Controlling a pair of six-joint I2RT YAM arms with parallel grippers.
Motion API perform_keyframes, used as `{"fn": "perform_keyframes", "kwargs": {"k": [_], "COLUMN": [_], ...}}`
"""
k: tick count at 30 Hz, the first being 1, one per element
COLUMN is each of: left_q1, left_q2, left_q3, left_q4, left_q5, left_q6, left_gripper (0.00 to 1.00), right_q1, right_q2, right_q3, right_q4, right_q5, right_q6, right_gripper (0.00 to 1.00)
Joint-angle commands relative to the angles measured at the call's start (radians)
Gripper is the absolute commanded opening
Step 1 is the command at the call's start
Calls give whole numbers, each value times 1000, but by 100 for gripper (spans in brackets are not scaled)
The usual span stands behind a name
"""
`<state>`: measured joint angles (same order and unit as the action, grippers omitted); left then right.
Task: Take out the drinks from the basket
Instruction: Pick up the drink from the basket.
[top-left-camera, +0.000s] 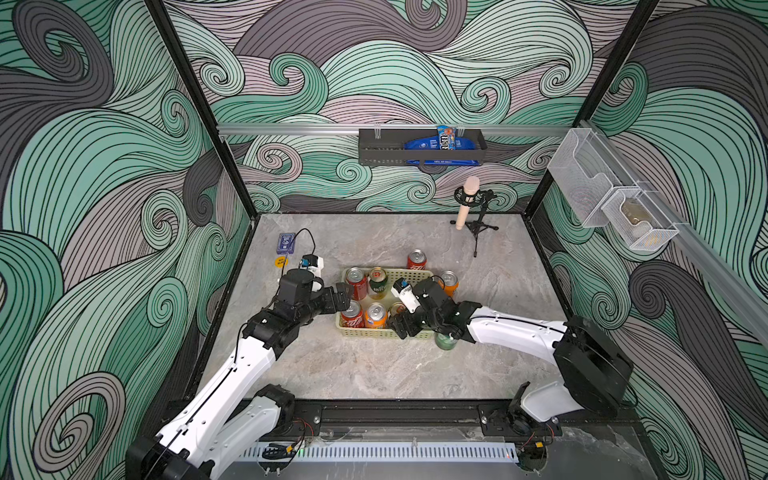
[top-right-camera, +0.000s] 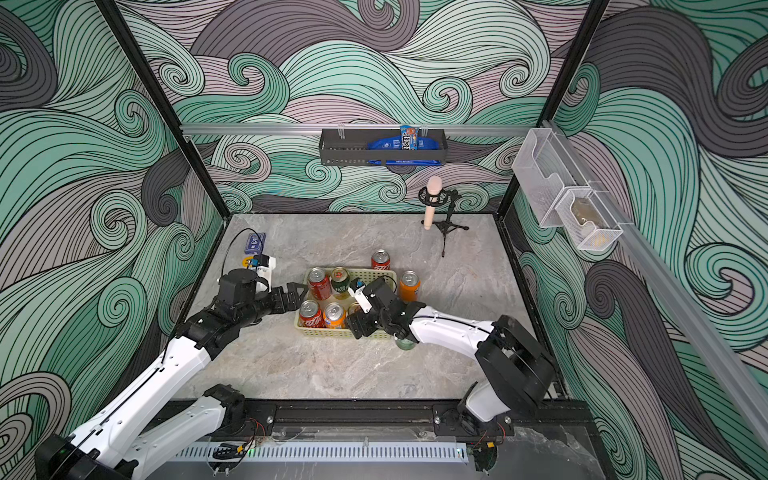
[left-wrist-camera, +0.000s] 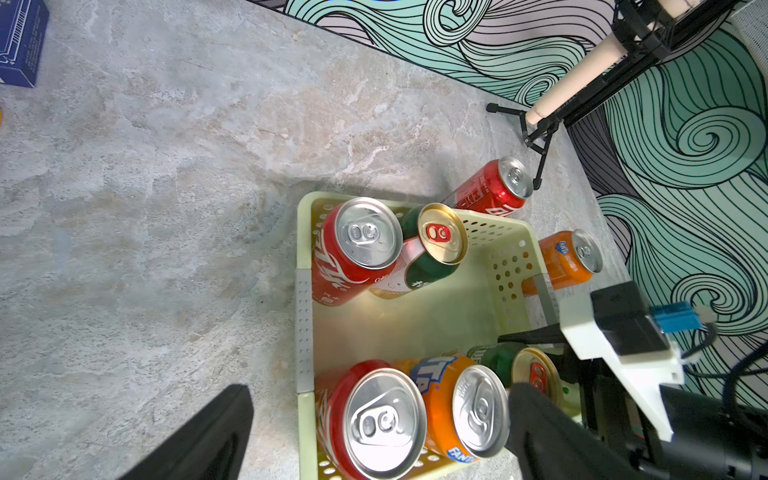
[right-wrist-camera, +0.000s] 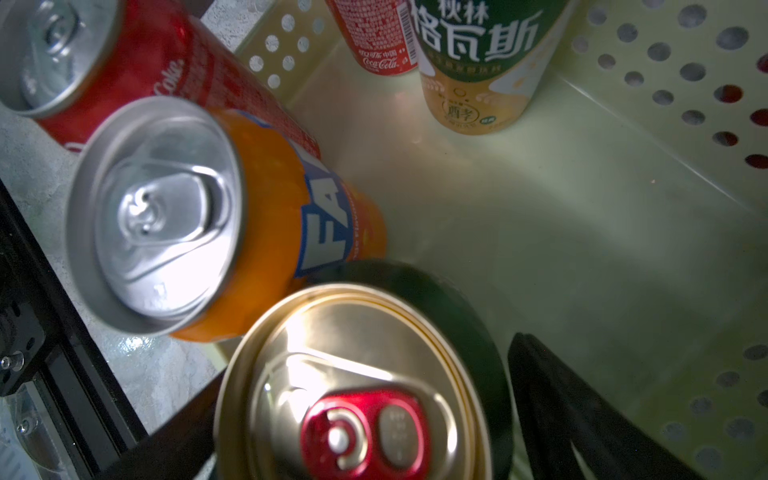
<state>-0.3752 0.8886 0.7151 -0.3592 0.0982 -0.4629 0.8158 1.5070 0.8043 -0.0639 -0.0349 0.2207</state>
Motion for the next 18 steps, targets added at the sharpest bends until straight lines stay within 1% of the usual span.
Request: {"fn": "perform_keyframes", "kwargs": {"k": [1,6,14,18], "left_q1": [7,7,7,7], "left_q2": [3,0,-12,-10], "left_q3": [-9,-12,-13,-14], "left_q4": [14,16,20,44], "left_q5": [11,12,13,50], "left_q6": [13,12,5,-22], "left_gripper": [99,99,99,99], "right_q1": [5,4,5,5], "right_q2": [-23,-56,-118,-143], "right_q3": [-20,-31,-51,-56], "right_q4": [23,25,24,23], "right_q5": [33,48,66,76], "right_q6": [7,9,15,19], "right_gripper": [84,79,69,65]}}
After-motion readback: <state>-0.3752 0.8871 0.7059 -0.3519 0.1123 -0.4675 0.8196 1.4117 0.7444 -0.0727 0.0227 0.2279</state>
